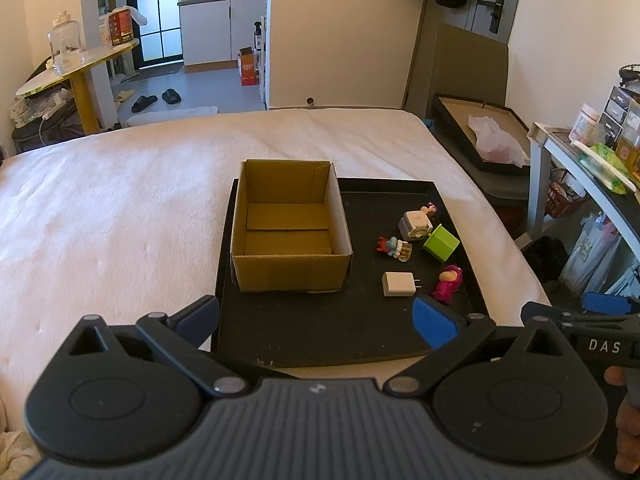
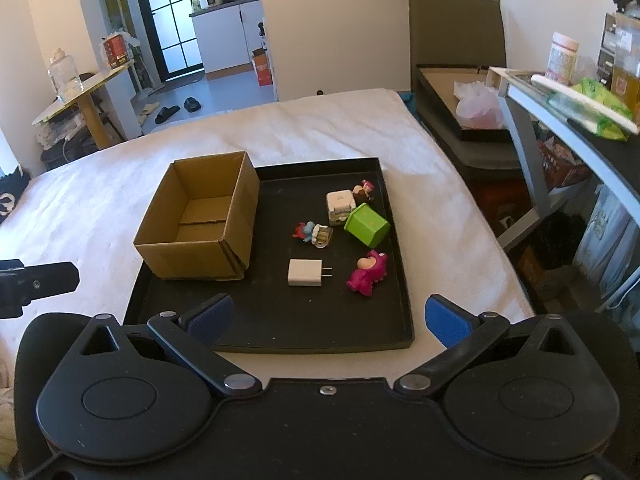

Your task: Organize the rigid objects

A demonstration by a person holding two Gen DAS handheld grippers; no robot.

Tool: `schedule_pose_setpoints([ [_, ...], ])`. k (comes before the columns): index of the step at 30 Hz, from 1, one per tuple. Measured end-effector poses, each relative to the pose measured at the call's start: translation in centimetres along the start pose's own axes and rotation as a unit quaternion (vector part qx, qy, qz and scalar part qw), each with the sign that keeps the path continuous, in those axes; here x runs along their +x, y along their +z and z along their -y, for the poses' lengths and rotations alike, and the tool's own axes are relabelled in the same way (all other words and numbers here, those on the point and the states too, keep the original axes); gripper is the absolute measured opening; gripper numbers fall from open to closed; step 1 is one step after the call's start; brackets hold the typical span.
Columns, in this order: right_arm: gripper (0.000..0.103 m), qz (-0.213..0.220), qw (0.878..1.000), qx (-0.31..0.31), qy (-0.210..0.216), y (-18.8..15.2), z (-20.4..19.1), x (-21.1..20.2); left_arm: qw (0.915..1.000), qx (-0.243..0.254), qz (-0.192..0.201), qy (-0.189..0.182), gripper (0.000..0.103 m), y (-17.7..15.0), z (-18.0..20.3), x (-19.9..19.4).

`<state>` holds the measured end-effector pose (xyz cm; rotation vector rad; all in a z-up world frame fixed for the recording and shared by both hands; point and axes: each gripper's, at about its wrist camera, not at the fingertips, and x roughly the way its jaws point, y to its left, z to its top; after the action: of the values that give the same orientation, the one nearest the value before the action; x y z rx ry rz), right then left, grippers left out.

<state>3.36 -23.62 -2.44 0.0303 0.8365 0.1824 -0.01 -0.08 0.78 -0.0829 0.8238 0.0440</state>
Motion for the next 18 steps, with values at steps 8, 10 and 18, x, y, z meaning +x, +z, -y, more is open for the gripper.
schedule_pose_setpoints([
  [8,0.103,-0.016,1.0,0.003,-0.007,0.2,0.5,2.1,0.9999,-0.007,-0.012,0.004,0.102,0.6,-0.7,2.0],
  [10,0.103,-0.021,1.0,0.006,-0.008,0.2,0.7,2.7,0.9998,-0.013,-0.016,0.006,0.102,0.7,-1.0,2.7],
  [18,0.103,-0.024,1.0,0.016,-0.011,0.5,1.3,5.1,0.9982,-0.043,-0.039,0.016,0.102,0.8,-2.7,5.8],
])
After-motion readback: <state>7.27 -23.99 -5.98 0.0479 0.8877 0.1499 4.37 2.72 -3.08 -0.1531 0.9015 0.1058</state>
